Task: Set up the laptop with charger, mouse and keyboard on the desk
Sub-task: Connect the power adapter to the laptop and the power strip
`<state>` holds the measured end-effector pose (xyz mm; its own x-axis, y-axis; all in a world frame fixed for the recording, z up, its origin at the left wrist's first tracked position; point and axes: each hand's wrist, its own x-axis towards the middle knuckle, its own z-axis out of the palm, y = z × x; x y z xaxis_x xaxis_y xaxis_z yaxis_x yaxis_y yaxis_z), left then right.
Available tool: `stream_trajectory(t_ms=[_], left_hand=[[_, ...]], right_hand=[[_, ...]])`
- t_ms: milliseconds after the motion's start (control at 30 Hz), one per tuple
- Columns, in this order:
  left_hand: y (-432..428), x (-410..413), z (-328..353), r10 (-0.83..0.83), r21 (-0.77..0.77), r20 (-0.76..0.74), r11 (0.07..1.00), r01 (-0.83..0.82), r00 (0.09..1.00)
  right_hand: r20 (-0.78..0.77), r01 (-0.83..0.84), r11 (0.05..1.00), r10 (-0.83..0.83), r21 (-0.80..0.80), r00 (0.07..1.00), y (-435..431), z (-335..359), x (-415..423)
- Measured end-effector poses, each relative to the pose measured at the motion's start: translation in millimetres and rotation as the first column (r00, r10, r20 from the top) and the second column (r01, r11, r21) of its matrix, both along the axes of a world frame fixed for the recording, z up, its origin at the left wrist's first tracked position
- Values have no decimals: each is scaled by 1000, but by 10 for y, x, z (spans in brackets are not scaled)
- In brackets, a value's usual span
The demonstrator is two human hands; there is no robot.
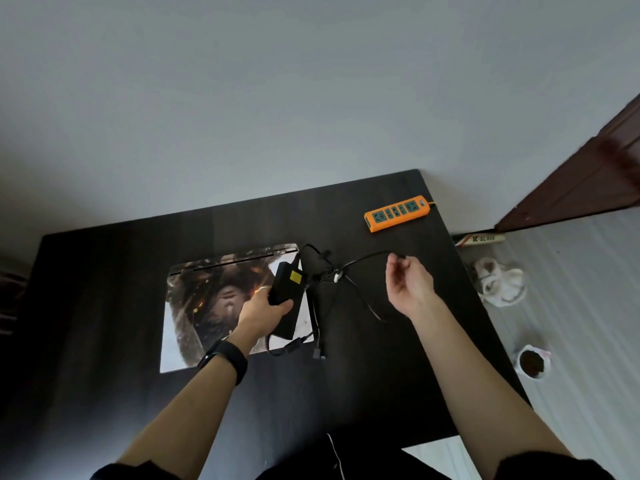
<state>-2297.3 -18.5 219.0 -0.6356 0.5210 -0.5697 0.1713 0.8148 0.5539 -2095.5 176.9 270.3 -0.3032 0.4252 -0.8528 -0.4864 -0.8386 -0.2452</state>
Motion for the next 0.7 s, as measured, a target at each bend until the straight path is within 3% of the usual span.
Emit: stream_trajectory(t_ms=[100,300,400,533,633,700], left_hand=[[16,-28,8,20,-3,-23,1000,-20,1000],[29,38,45,1,39,-6,999,-1,1000],[29,87,35,3,33,-26,999,-2,1000],[73,133,-5,-3,-6,-56,1000,3,998],[151,211,-73,-41,-43,-75,998,38,996],[223,294,-120,-69,-66,-61,996,65,996]], right_hand=[[239,-119,983,83,141,968,-53,-80,-8],[367,121,981,-169,149,915,71,-303,10],[496,14,999,-38,52,867,41,-721,343],[652,-238,971,203,-35,731,-47,-1137,992],[715,-196,978,187,-72,673,-166,-1246,1158],[771,-263,964,191,-32,608,-245,-1207,1046]])
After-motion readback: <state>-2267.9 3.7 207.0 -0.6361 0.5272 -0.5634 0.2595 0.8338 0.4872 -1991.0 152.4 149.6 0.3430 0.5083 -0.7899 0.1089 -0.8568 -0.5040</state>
